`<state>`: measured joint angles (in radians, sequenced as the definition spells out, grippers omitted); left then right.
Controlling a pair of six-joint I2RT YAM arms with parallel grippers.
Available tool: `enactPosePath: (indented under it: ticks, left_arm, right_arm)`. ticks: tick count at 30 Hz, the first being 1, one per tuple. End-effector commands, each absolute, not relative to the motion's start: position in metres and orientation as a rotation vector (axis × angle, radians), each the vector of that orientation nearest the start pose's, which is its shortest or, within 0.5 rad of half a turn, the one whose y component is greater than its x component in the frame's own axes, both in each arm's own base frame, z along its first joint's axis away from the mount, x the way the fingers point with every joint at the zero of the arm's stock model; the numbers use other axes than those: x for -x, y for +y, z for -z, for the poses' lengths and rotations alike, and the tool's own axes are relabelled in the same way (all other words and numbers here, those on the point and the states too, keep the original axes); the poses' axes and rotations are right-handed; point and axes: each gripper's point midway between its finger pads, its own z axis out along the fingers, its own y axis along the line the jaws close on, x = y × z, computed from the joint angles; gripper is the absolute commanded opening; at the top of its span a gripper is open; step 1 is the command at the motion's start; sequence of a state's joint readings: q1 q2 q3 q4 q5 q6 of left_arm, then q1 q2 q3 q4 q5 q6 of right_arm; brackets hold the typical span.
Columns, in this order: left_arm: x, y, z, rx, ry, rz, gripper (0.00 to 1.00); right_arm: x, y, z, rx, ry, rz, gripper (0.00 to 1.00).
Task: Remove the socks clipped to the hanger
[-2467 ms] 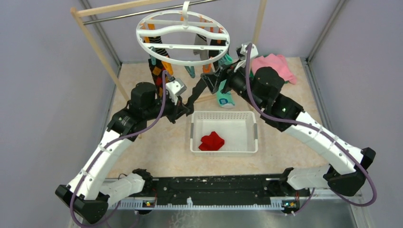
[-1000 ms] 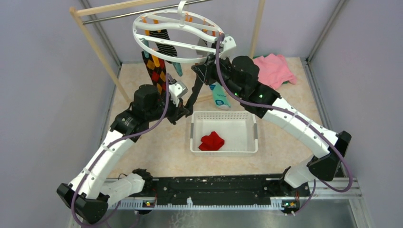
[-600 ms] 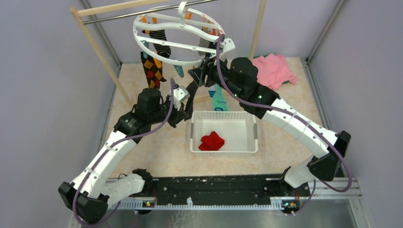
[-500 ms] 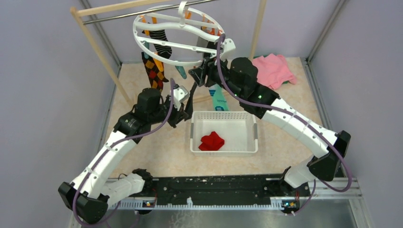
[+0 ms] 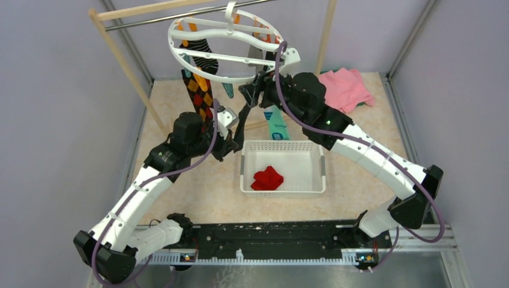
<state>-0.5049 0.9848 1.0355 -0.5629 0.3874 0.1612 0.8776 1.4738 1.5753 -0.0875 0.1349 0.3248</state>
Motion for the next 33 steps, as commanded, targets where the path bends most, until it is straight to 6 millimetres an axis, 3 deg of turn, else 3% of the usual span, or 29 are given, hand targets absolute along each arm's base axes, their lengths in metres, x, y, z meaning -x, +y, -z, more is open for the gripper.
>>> enactPosePath:
  ticks: [1,6,13,20,28,31,33]
  left_arm:
    - [-0.250,-0.204,-0.261,-0.834,1.867,0.617,0.00]
    - [-0.262,-0.200,-0.256,-0.791,1.887,0.553,0.00]
    - [-0.263,-0.202,-0.255,-0.789,1.890,0.542,0.00]
    - [-0.265,-0.203,-0.253,-0.785,1.894,0.533,0.00]
    - [-0.269,-0.203,-0.253,-0.789,1.890,0.513,0.00]
    - [-0.269,-0.203,-0.253,-0.787,1.889,0.503,0.00]
    - [-0.269,-0.202,-0.252,-0.790,1.889,0.498,0.00]
  right_arm:
    - [-0.317,0.356,-0.462,0.244,1.474,-0.804,0.63]
    - [-0.317,0.350,-0.461,0.176,1.450,-0.740,0.66]
    - [-0.322,0.343,-0.462,0.083,1.443,-0.650,0.61]
    - [-0.323,0.346,-0.457,0.035,1.436,-0.611,0.54]
    - [-0.319,0.356,-0.453,0.027,1.422,-0.600,0.52]
    - [-0.320,0.357,-0.456,0.025,1.419,-0.604,0.41]
    - [-0.318,0.357,-0.459,0.029,1.415,-0.613,0.28]
